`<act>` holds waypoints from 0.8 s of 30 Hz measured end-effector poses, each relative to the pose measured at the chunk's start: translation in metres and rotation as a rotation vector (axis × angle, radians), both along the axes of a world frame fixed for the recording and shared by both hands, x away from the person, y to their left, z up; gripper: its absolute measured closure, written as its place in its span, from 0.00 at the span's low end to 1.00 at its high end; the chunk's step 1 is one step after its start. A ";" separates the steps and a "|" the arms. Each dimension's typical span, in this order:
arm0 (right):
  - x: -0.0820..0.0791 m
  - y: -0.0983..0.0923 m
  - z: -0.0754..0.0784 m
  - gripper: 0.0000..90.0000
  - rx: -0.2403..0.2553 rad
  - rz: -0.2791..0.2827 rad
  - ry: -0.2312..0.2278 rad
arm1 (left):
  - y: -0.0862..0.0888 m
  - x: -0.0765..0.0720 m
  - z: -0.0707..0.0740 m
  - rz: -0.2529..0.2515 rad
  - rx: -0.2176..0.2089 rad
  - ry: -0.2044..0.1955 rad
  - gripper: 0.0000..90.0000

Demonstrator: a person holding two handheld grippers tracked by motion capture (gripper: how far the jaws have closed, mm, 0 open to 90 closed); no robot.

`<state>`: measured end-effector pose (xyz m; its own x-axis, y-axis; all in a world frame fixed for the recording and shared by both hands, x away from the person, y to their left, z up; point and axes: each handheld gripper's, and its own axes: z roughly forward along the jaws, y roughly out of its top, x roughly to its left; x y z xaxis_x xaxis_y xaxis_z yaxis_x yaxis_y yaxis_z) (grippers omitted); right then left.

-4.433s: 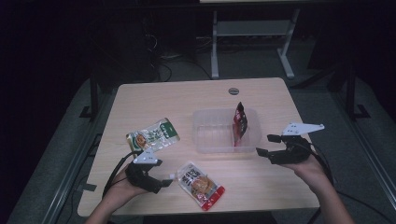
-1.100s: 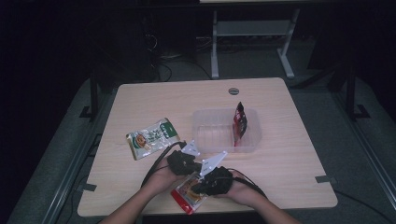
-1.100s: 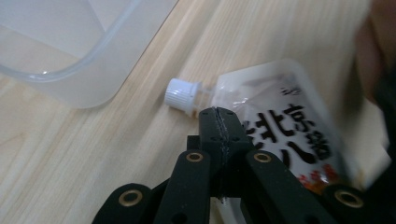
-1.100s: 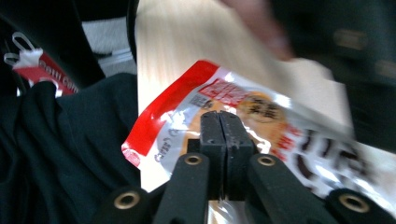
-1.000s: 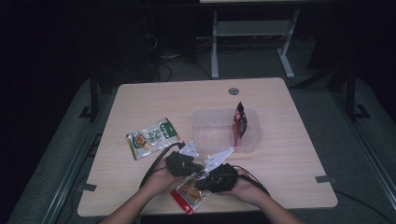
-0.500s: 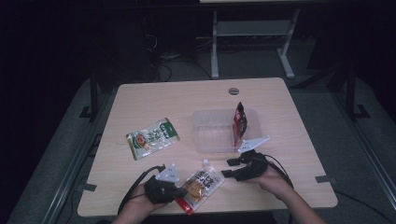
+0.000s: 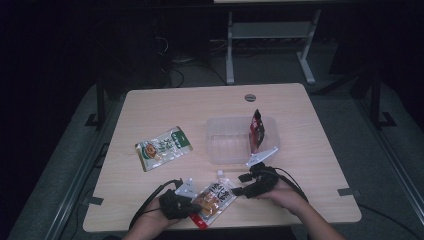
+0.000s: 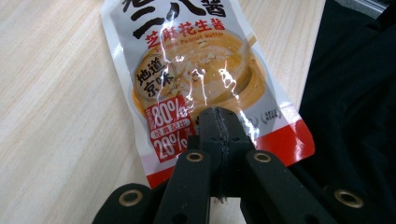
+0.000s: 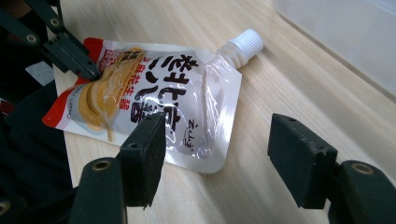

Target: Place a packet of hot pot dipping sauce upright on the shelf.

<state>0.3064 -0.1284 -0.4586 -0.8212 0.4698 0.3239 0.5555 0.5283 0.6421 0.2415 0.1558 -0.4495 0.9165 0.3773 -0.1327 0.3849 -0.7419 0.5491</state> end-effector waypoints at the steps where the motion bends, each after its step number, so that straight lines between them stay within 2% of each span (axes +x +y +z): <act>1: 0.002 0.001 -0.001 0.40 0.011 -0.002 0.020 | 0.000 0.001 0.000 -0.005 0.002 0.006 1.00; 5: 0.007 0.006 -0.005 0.41 0.036 -0.003 0.039 | -0.001 0.000 0.000 -0.012 0.017 0.002 1.00; 11: 0.010 0.016 -0.010 0.42 0.031 0.026 0.057 | -0.001 0.001 0.000 -0.016 0.018 0.001 1.00; 14: 0.008 0.020 -0.011 0.44 0.061 0.055 0.100 | -0.001 0.001 0.000 -0.016 0.019 0.000 1.00; 16: 0.006 0.021 -0.011 0.44 0.059 0.060 0.105 | -0.001 0.001 0.000 -0.016 0.019 0.000 1.00; 21: 0.008 0.021 -0.014 0.48 0.093 0.077 0.153 | -0.001 0.001 0.000 -0.010 0.012 0.003 1.00; 24: 0.008 0.023 -0.015 0.51 0.104 0.087 0.162 | -0.001 0.002 -0.001 -0.010 0.009 0.004 1.00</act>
<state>0.3148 -0.1058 -0.4737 -0.7902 0.3565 0.4984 0.6114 0.5142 0.6015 0.2432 0.1544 -0.4502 0.9198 0.3691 -0.1333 0.3796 -0.7508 0.5406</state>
